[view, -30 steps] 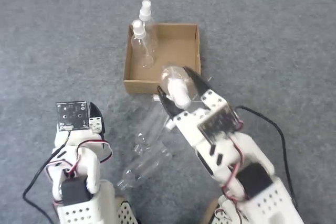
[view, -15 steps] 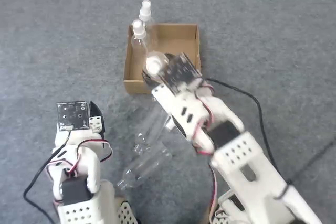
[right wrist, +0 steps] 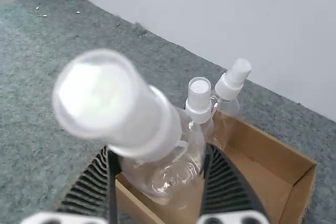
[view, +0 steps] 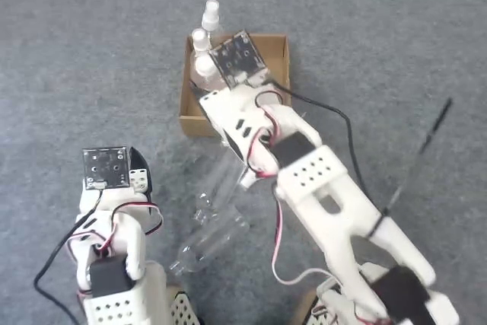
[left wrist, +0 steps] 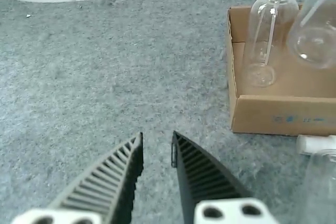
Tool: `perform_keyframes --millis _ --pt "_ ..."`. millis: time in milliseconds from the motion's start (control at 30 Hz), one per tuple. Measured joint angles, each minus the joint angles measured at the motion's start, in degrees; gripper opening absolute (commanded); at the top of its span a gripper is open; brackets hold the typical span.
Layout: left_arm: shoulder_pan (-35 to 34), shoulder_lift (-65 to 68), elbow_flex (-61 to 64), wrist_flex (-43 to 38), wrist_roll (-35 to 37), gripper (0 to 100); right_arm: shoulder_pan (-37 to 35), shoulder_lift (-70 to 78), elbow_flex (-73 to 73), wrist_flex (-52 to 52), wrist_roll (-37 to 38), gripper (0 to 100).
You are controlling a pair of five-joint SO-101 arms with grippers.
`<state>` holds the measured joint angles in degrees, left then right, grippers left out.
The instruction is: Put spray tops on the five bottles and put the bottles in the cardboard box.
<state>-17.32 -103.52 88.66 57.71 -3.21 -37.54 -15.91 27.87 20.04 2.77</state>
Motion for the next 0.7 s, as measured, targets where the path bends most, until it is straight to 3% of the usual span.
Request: perform_keyframes --millis 700 --pt "0.0 0.0 0.0 0.0 0.0 9 0.0 24.26 -15.21 0.0 -6.33 0.6"
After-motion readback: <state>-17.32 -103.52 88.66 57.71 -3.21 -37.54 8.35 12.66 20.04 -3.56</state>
